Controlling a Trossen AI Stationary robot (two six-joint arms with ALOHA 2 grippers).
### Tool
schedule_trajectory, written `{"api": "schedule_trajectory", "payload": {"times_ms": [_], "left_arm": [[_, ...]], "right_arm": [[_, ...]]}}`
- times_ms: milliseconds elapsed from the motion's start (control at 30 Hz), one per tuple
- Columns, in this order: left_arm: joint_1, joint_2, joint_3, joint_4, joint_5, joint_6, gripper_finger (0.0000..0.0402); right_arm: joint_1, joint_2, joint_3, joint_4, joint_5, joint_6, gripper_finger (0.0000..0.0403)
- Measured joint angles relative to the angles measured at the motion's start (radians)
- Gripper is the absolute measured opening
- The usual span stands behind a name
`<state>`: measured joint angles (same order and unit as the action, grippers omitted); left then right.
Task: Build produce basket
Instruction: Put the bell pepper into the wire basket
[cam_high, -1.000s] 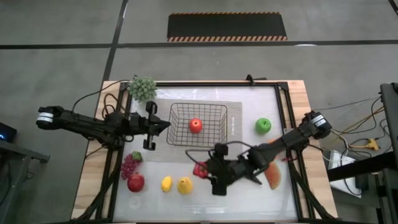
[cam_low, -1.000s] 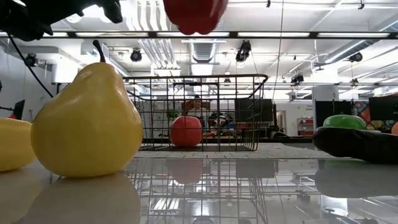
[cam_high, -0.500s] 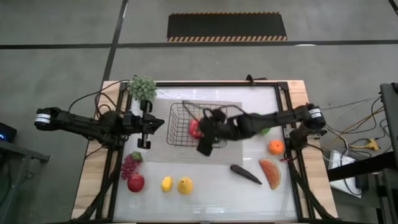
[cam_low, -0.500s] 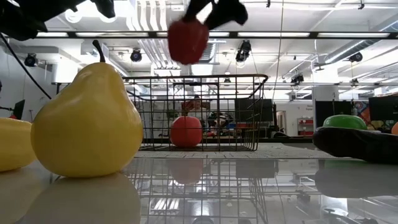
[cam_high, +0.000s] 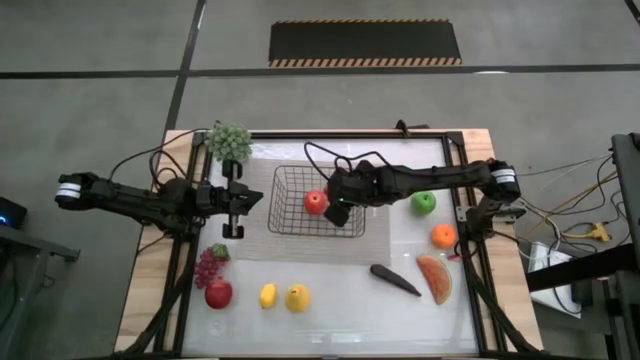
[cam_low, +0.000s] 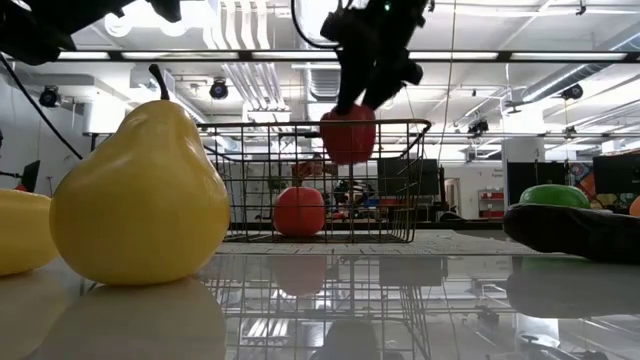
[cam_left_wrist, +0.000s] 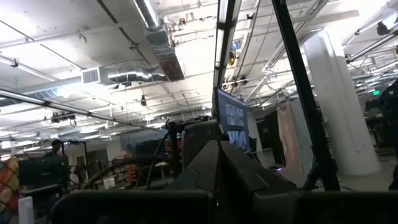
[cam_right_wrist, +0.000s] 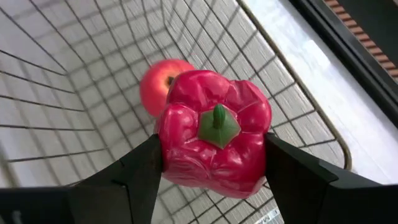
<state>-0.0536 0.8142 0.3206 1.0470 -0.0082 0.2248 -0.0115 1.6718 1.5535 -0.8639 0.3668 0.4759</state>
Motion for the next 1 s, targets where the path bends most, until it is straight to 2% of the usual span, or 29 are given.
{"api": "schedule_trajectory", "payload": {"times_ms": [233,500,1000], "left_arm": [[0.0,-0.002,0.0,-0.001,0.0,0.001,0.0],[0.0,-0.005,0.0,0.0,0.0,0.001,0.0],[0.0,-0.008,0.0,0.001,0.0,0.001,0.0]], "right_arm": [[-0.012,0.0,-0.098,0.113,0.0,0.003,0.0237],[-0.012,0.006,-0.161,0.159,0.0,0.011,0.0238],[-0.012,0.041,-0.19,0.197,0.0,0.003,0.0286]]}}
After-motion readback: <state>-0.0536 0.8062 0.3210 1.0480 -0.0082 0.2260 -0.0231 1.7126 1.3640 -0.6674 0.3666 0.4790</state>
